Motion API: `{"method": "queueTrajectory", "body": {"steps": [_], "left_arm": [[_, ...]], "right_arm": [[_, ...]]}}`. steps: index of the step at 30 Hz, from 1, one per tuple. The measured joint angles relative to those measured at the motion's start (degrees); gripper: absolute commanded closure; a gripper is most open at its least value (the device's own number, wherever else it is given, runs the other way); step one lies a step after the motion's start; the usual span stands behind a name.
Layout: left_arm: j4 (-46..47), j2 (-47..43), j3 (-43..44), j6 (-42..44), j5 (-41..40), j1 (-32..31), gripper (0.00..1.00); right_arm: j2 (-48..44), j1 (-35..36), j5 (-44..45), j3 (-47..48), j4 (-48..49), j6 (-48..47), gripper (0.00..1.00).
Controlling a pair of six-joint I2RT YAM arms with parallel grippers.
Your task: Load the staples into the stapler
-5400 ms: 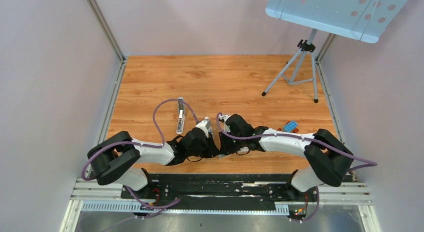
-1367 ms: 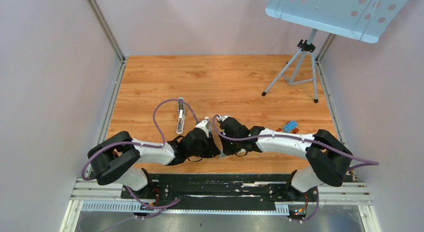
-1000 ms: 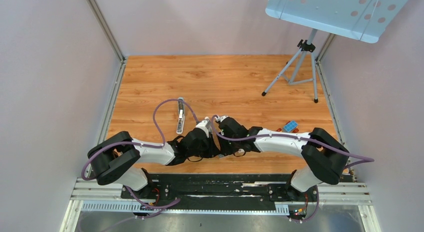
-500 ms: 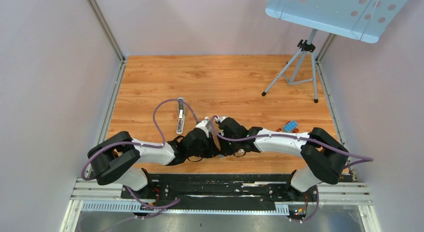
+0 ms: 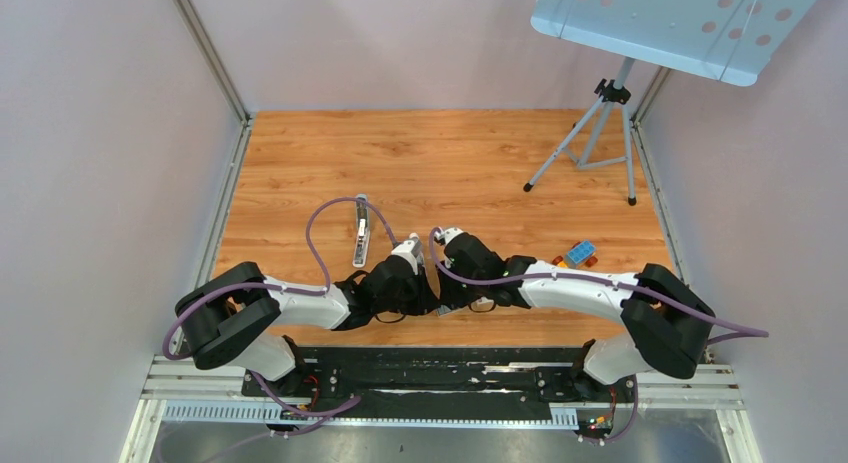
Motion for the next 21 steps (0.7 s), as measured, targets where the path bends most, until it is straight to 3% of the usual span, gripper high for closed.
{"method": "queueTrajectory", "body": {"steps": [21], "left_arm": [[-0.1,0.0,0.0,0.0,-0.1,0.0,0.80]], "right_arm": [[4.2,0.0,0.5,0.5,-1.0,0.0,0.75]]}}
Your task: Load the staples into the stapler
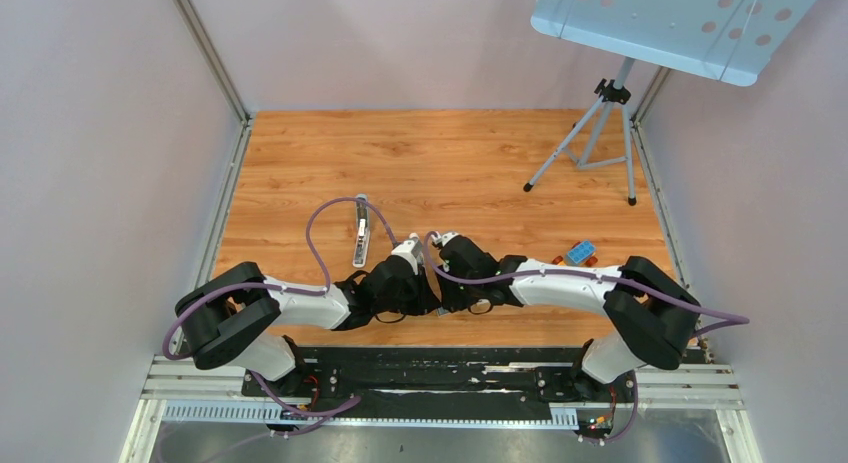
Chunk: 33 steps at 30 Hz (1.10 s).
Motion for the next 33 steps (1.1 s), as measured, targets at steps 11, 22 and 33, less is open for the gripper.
{"method": "queueTrajectory", "body": {"steps": [11,22,33], "left_arm": [[-0.4,0.0,0.2,0.0,-0.2,0.0,0.80],[-0.1,0.2,0.2,0.0,-0.2,0.0,0.80],[-0.1,0.2,0.2,0.0,-0.2,0.0,0.80]], "right_arm": [[0.4,0.0,-0.1,0.7,-0.1,0.0,0.79],[-7.0,0.0,1.2,-2.4,2.7,0.0,0.79],[-3.0,0.0,2.1,-2.2,0.5,0.3,0.77]]}}
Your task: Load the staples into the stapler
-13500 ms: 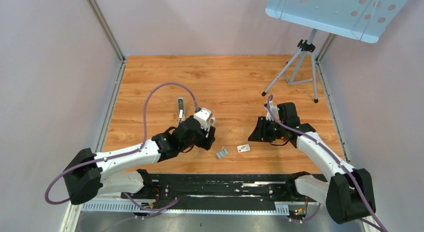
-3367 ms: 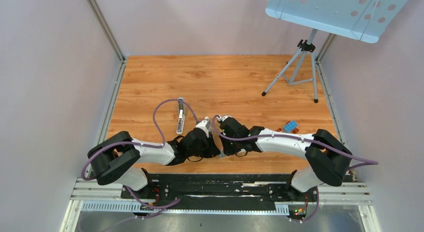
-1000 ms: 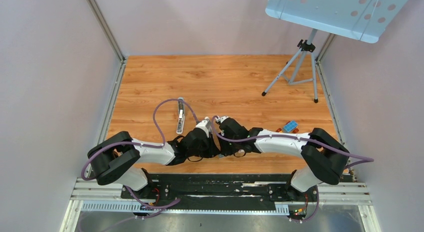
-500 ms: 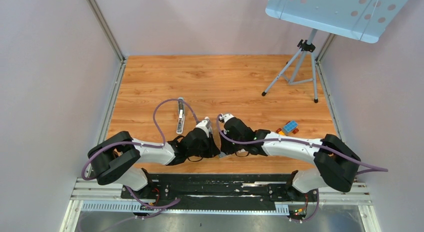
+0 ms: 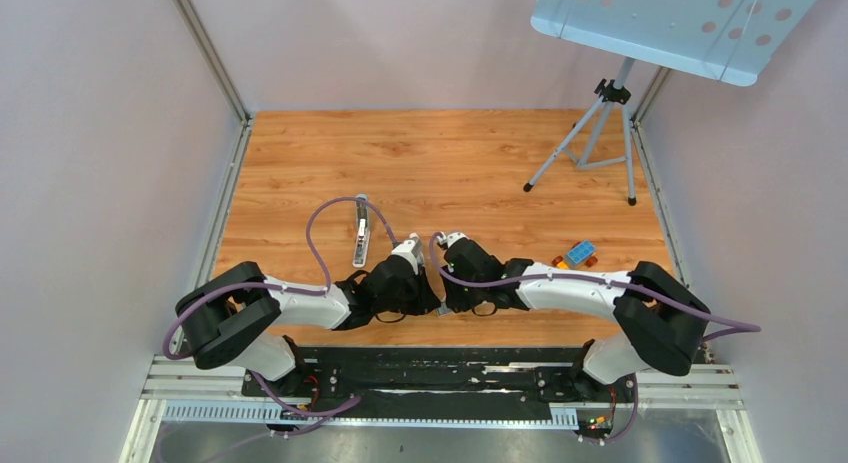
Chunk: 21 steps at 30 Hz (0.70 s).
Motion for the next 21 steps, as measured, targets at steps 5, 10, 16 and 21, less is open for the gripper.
{"method": "queueTrajectory", "body": {"steps": [5,10,16,21], "left_arm": [[0.0,0.0,0.0,0.0,0.0,0.0,0.80],[0.0,0.0,0.0,0.0,0.0,0.0,0.80],[0.0,0.0,0.0,0.0,0.0,0.0,0.80],[0.0,0.0,0.0,0.0,0.0,0.0,0.80]], "right_arm": [[0.4,0.4,0.8,1.3,-1.7,0.1,0.76],[0.7,0.7,1.8,2.1,-2.4,0.1,0.76],[2.0,0.9,1.6,2.4,-2.3,0.1,0.76],[3.0,1.0,0.2,2.7,-0.9,0.1,0.76]]}}
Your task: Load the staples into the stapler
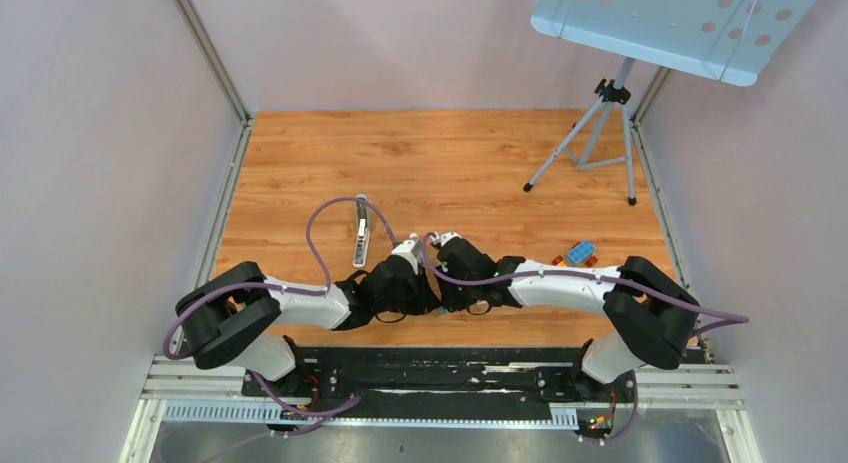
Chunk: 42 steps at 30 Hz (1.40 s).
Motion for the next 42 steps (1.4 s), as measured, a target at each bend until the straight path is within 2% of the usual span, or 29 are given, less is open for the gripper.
{"method": "queueTrajectory", "body": {"steps": [13,24,42], "left_arm": [[0.2,0.1,0.0,0.0,0.0,0.0,0.80],[0.4,0.3,0.0,0.0,0.0,0.0,0.80],[0.4,0.3,0.0,0.0,0.0,0.0,0.80]], "right_arm": [[-0.6,0.0,-0.7,-0.4,0.5,0.0,0.78],[-12.9,-0.7,-1.3,-4.2,3.1,1.9,0.77],[-5.2,-0.7,0.3,-2.4,-0.5,2.7,0.77]]}}
